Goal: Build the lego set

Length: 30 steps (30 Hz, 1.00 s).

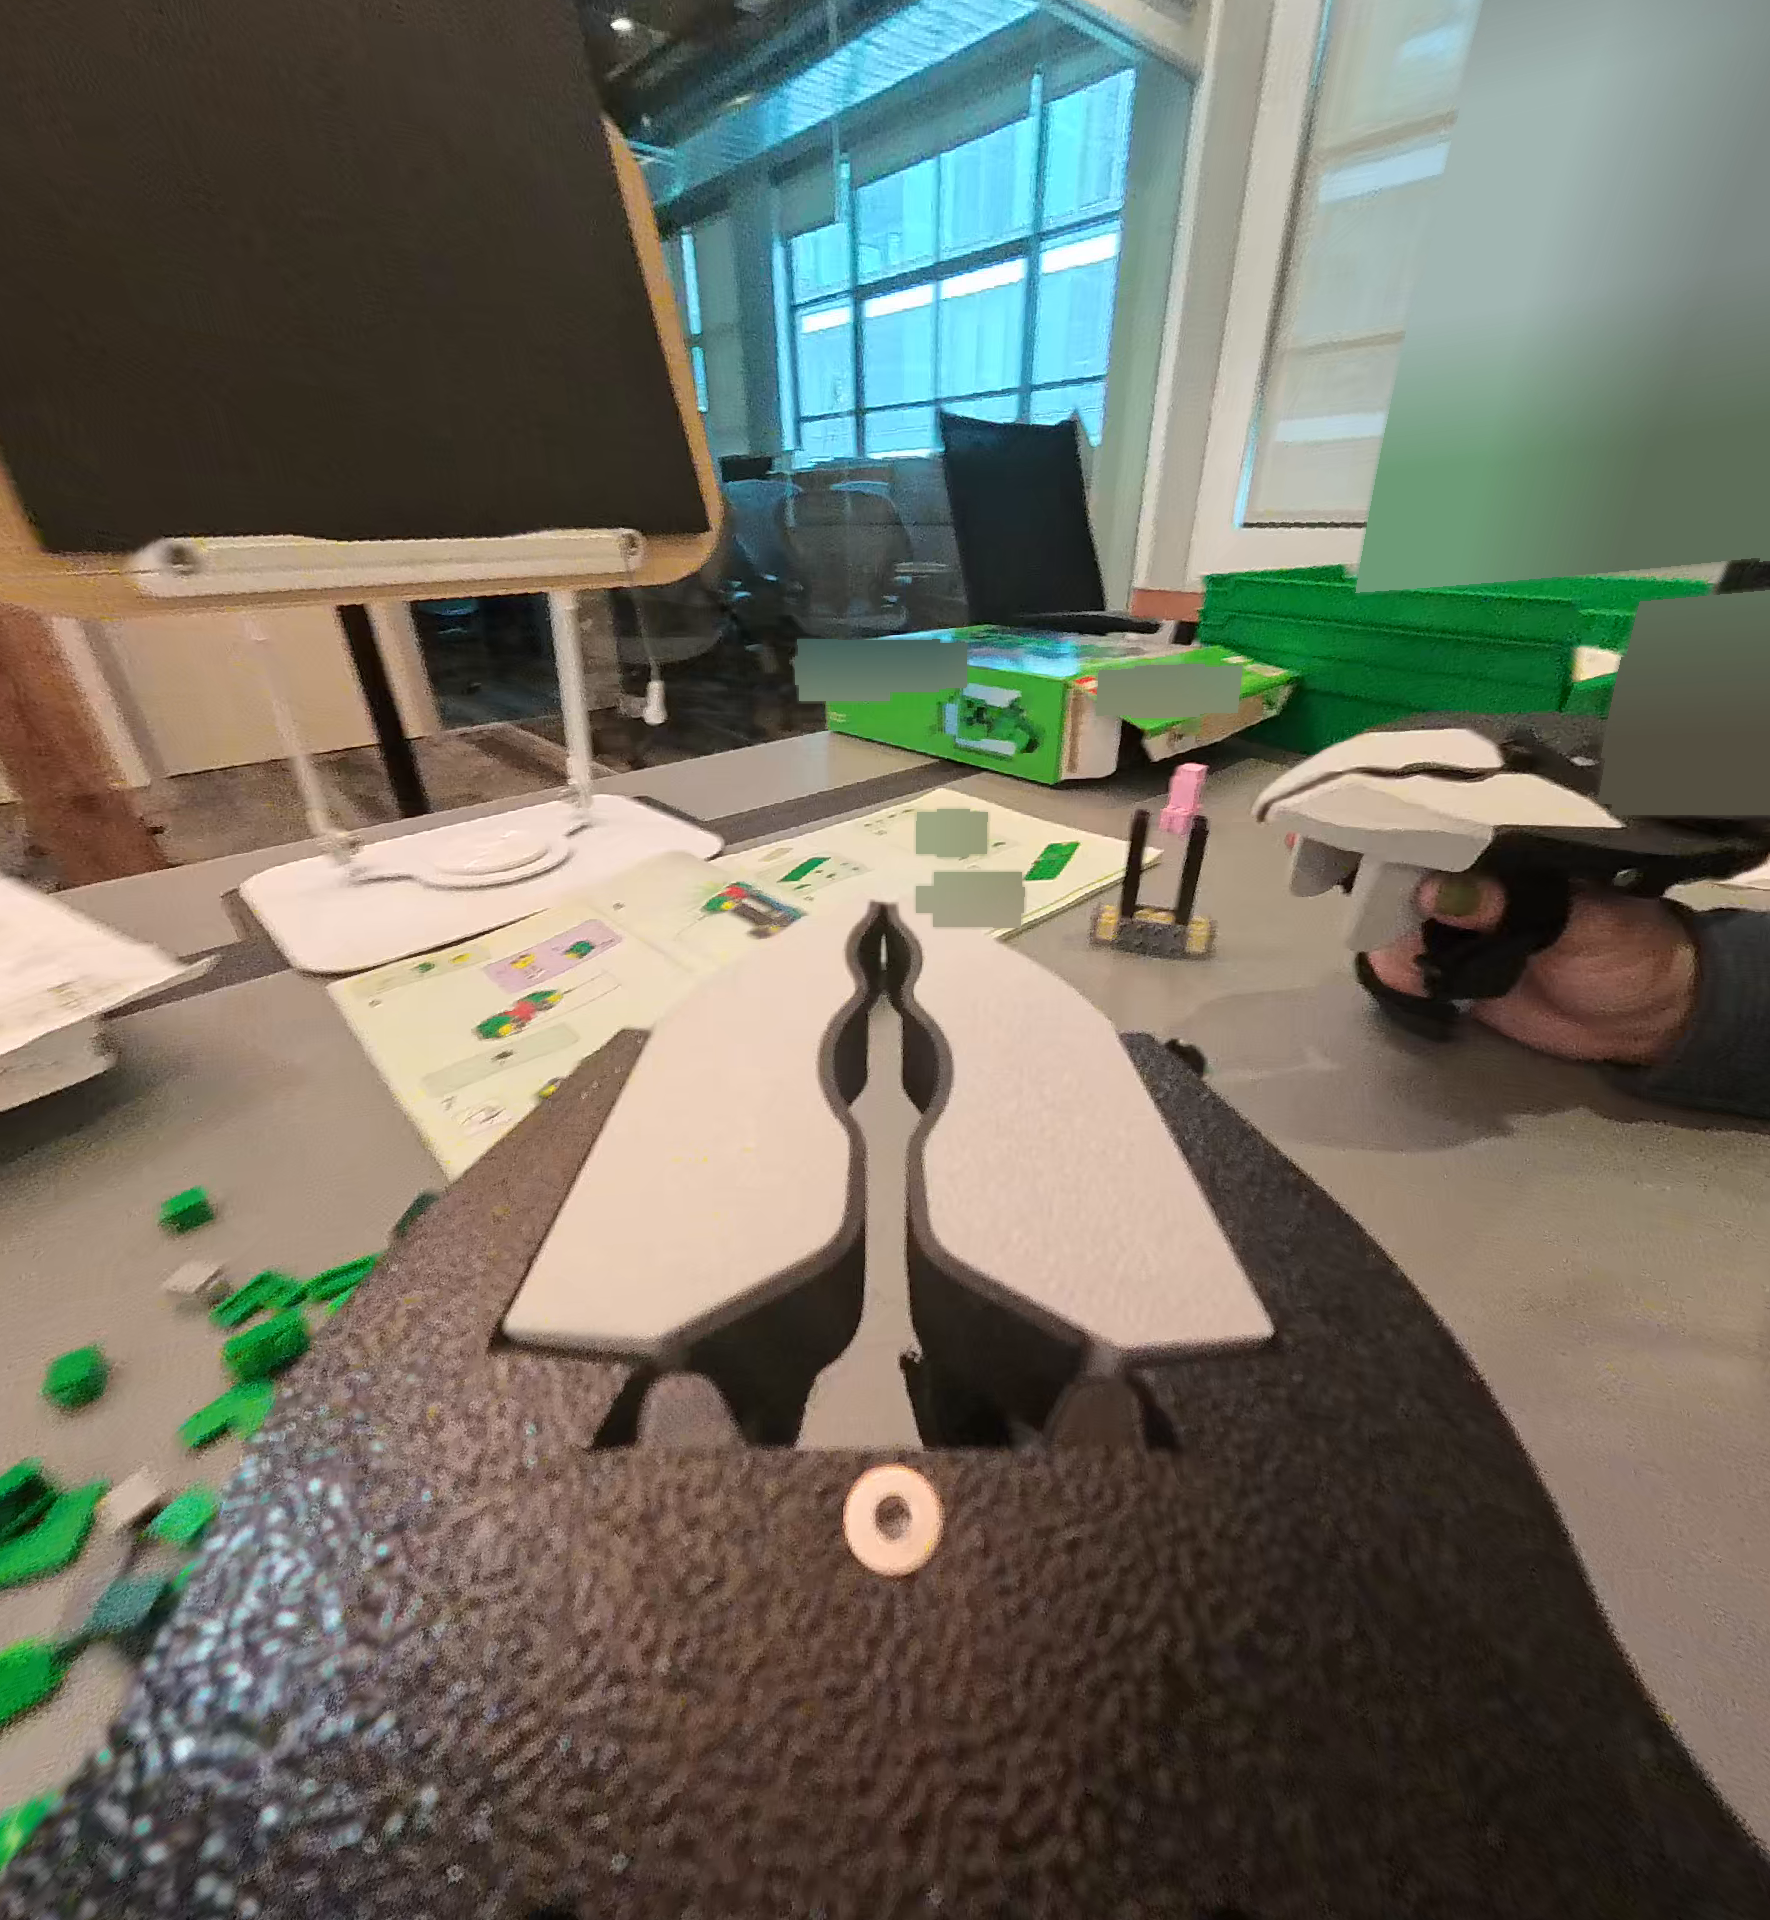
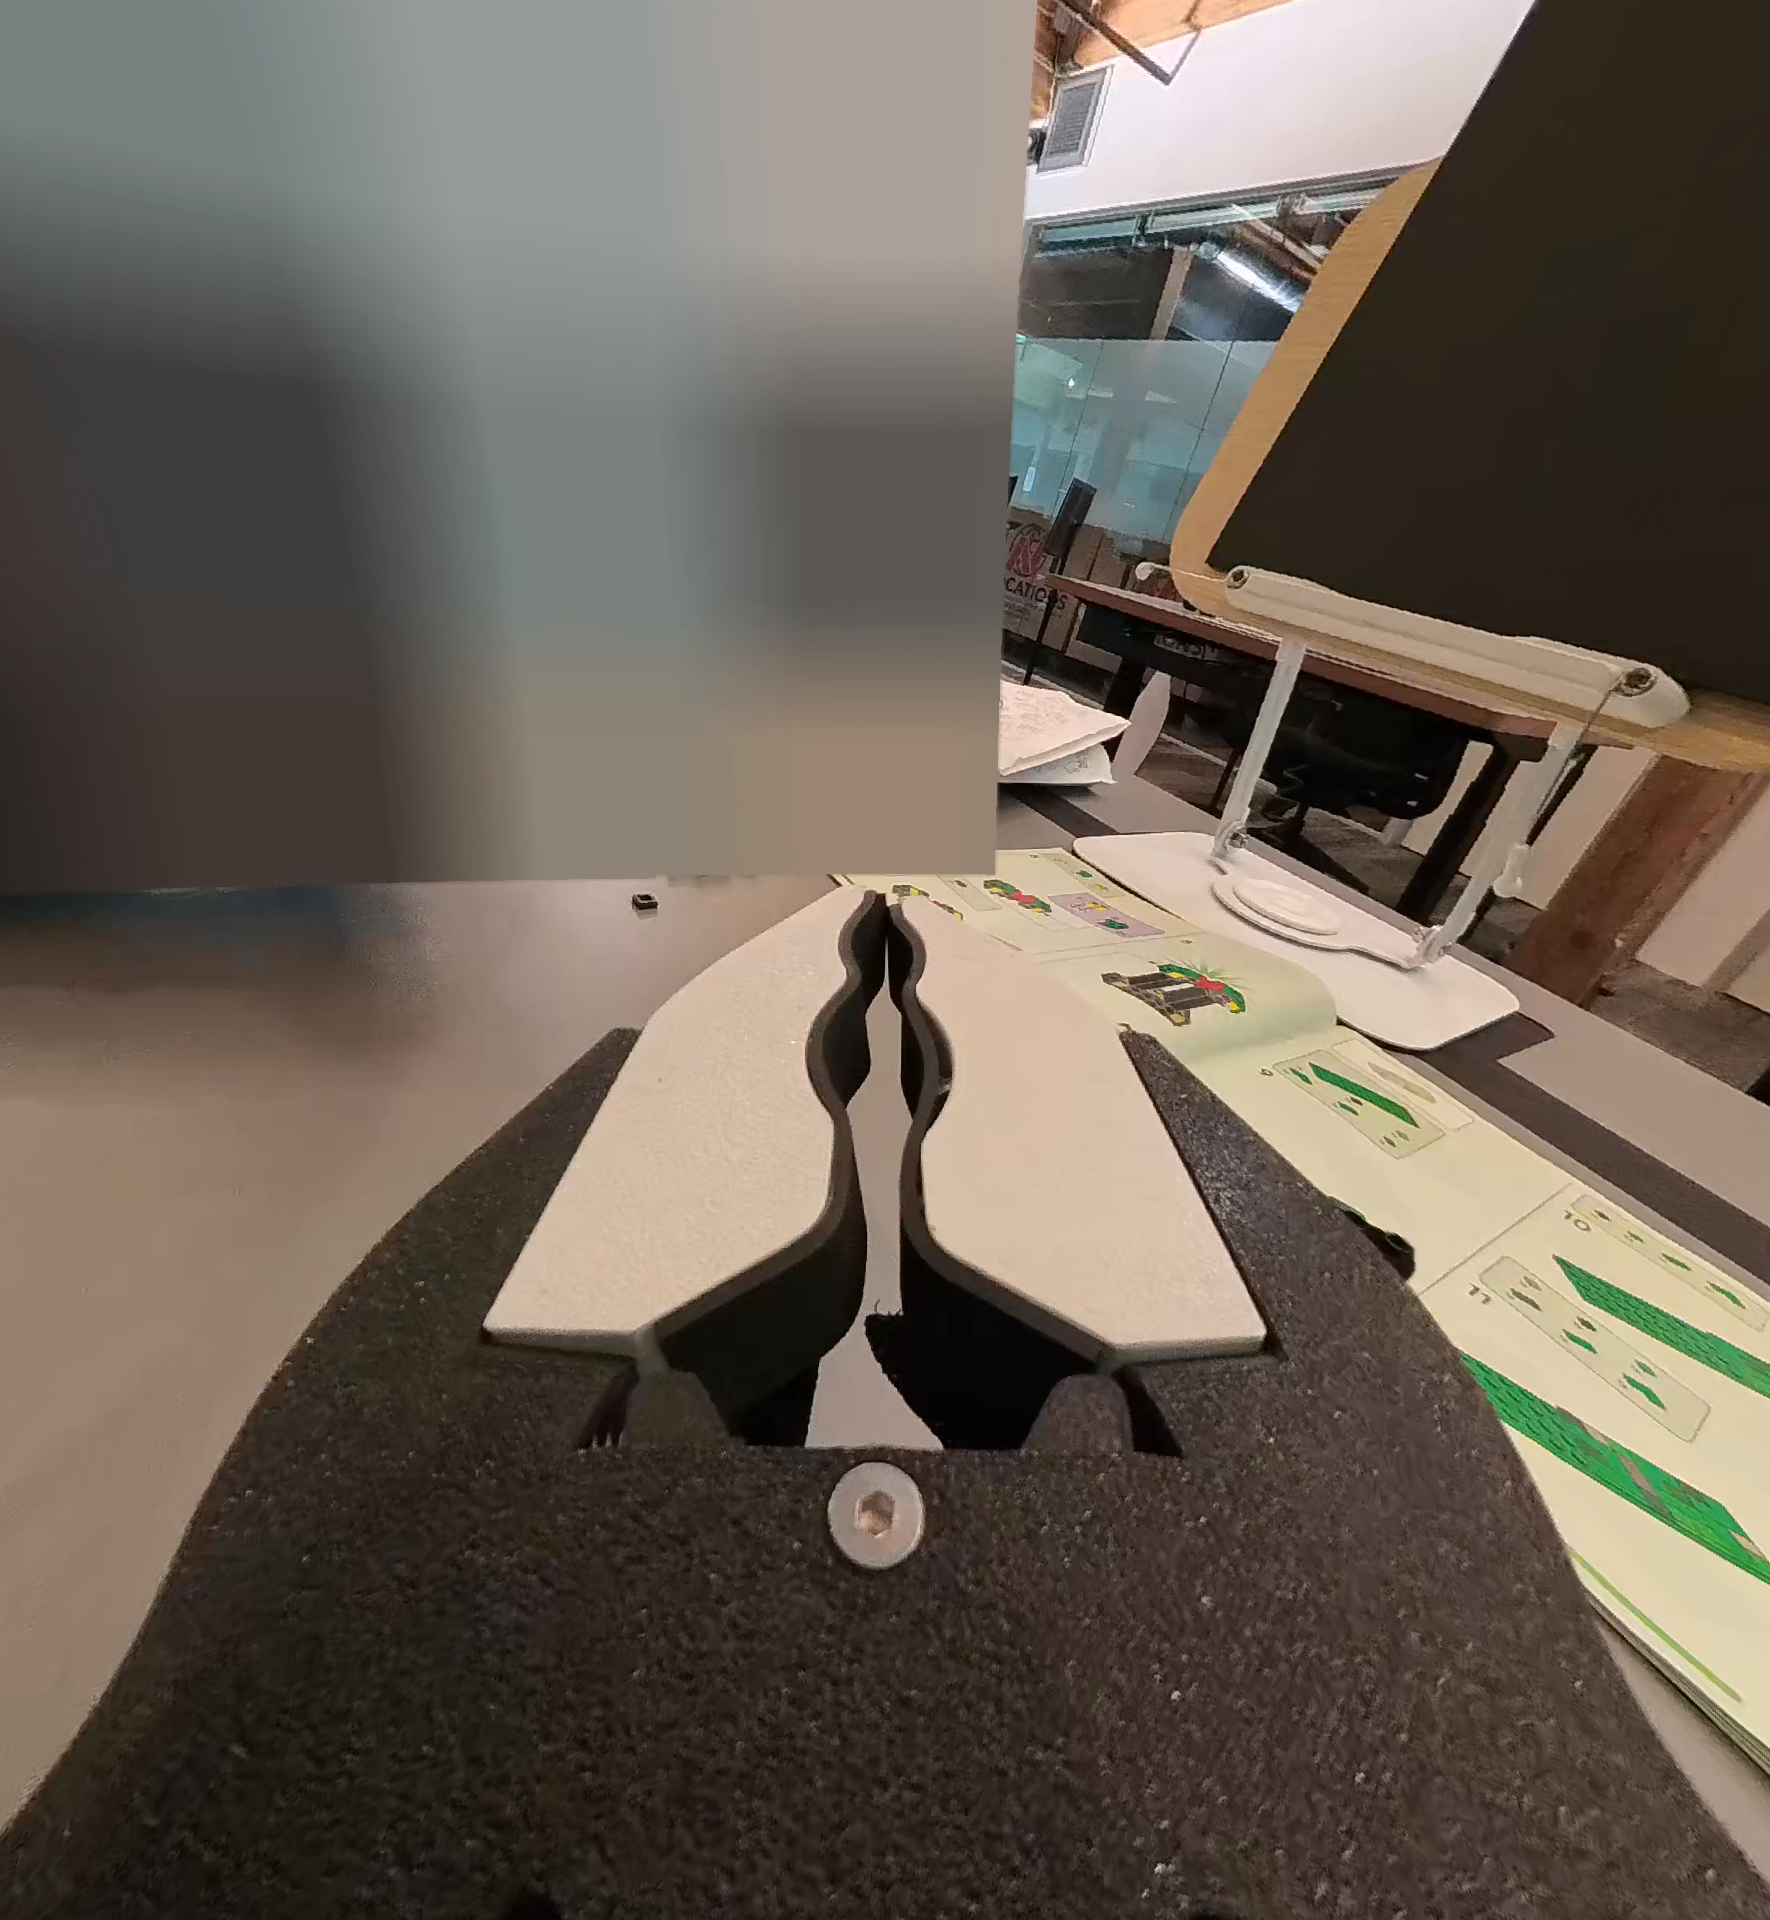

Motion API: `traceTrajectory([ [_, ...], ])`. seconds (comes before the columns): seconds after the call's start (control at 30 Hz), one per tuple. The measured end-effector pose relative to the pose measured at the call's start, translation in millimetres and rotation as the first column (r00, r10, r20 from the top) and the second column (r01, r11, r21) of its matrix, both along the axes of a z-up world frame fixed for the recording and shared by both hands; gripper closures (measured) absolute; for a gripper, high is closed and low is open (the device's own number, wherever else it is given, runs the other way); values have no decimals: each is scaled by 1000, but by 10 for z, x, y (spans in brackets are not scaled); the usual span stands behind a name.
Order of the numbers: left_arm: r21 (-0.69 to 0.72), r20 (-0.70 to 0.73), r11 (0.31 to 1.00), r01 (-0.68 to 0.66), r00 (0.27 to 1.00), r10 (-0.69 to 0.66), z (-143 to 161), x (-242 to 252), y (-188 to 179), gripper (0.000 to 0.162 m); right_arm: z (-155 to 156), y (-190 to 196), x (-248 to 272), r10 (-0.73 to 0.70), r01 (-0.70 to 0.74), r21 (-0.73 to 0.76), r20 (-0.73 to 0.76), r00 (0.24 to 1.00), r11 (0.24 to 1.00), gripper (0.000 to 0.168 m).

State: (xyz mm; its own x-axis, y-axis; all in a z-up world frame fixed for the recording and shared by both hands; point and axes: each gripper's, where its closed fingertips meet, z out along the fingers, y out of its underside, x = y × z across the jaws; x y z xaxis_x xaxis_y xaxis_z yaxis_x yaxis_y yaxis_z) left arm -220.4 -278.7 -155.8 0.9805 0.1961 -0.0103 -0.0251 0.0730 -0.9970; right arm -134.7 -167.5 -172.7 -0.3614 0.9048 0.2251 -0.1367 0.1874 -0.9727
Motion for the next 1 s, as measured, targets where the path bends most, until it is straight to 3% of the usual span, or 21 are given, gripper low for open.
traceTrajectory([
  [0.13,-48,-45,974,-222,975,219,18,-206,-450,162,-15,-21,-31,1,-1,6,7,1000,1000,168],
  [0.27,-61,-21,887,-458,889,458,38,-504,-1102,162,-13,-71,-92,19,-19,9,2,1000,1000,168],
  [0.4,-90,55,821,-563,821,569,-35,-644,-1550,162,-21,-174,-151,62,-62,23,2,998,998,168],
  [0.57,-116,91,782,-612,777,622,-45,-648,-1724,155,-36,-273,-128,105,-105,61,-8,994,993,168],
  [0.73,-318,72,785,-532,812,579,4,-664,-1744,145,-34,-251,-146,89,-88,49,-7,996,995,168],
  [0.9,-294,72,773,-563,793,605,171,-634,-1894,145,-20,-273,-134,93,-92,56,-21,995,994,168],
  [1.0,-274,99,775,-569,785,611,98,-574,-1929,145,-16,-279,-127,87,-85,70,-28,996,994,168],
])
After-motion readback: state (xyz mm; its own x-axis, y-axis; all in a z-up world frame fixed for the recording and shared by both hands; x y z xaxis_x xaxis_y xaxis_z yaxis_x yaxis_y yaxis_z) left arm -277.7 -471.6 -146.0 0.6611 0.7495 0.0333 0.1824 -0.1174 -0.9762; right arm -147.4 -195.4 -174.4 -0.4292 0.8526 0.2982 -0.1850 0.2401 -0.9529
